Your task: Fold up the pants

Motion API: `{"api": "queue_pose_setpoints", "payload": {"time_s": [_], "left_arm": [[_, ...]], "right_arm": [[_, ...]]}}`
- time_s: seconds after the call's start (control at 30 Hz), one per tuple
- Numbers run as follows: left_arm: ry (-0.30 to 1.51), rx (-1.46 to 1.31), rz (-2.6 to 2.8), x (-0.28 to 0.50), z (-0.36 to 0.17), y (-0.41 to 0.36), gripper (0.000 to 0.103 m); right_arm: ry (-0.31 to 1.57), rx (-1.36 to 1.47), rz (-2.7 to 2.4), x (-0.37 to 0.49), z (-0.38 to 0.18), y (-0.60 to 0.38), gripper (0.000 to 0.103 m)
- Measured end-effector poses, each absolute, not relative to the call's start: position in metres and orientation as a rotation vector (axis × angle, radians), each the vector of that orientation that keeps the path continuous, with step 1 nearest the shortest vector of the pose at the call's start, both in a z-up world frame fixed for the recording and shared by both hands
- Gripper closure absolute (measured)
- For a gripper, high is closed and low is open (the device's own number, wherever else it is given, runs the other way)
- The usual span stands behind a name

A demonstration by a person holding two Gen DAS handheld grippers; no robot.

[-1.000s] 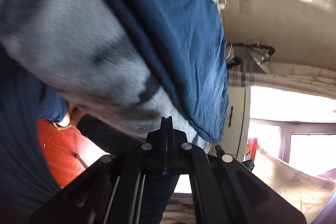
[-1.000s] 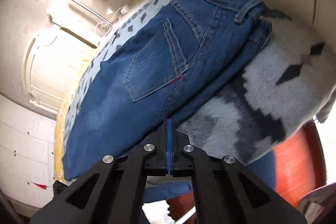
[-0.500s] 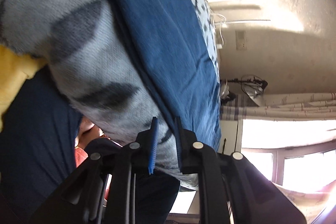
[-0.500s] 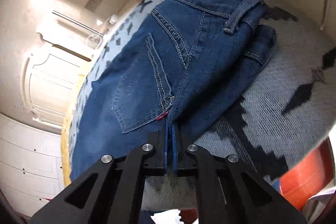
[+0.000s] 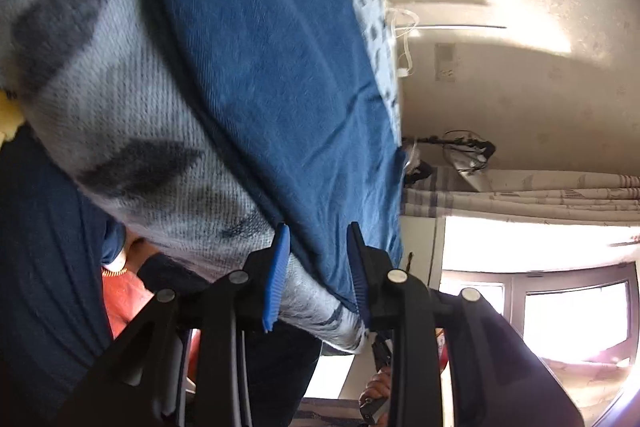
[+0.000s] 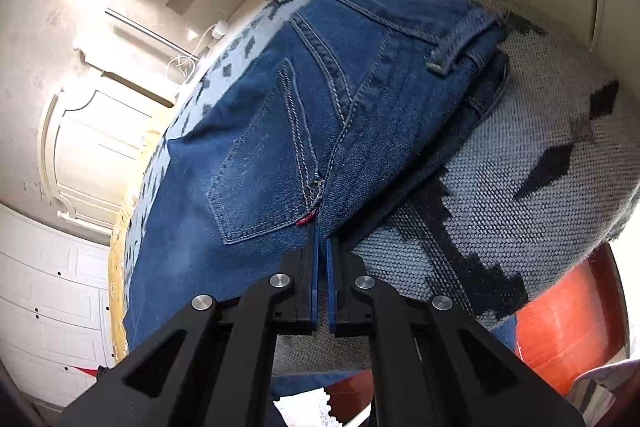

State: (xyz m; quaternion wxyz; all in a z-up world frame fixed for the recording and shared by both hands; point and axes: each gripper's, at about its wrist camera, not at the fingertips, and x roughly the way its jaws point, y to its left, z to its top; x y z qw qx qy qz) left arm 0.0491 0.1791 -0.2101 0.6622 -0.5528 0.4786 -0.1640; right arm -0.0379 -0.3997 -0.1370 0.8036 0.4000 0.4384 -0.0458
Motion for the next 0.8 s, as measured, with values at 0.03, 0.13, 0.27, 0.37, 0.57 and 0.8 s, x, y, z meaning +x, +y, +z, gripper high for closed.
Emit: {"api": "queue_pose_setpoints", "payload": {"time_s": [0.03, 0.13, 0.27, 0.37, 0.57, 0.8], "left_arm": [[1.088, -1.255, -0.358, 0.051, -0.213, 0.179, 0.073], [1.087, -1.266, -0.315, 0.057, -0.220, 0.182, 0.076], [1.095, -1.209, -0.283, 0.058, -0.216, 0.185, 0.099], [1.104, -1.190, -0.276, 0.052, -0.220, 0.185, 0.099], [1.098, -1.183, -0.275, 0.050, -0.222, 0.187, 0.099], [1.062, -1.057, -0.200, 0.033, -0.203, 0.213, 0.097]], "right_arm": [[0.939, 0.835, -0.100, -0.037, -0.135, -0.398, 0.100], [0.956, 0.843, -0.101, -0.035, -0.143, -0.399, 0.100], [0.964, 0.851, -0.100, -0.036, -0.144, -0.401, 0.100], [1.000, 0.850, -0.126, -0.036, -0.151, -0.403, 0.099], [0.945, 0.729, -0.230, -0.049, -0.125, -0.418, 0.083], [0.923, 0.368, -0.334, -0.001, -0.119, -0.434, 0.082]]}}
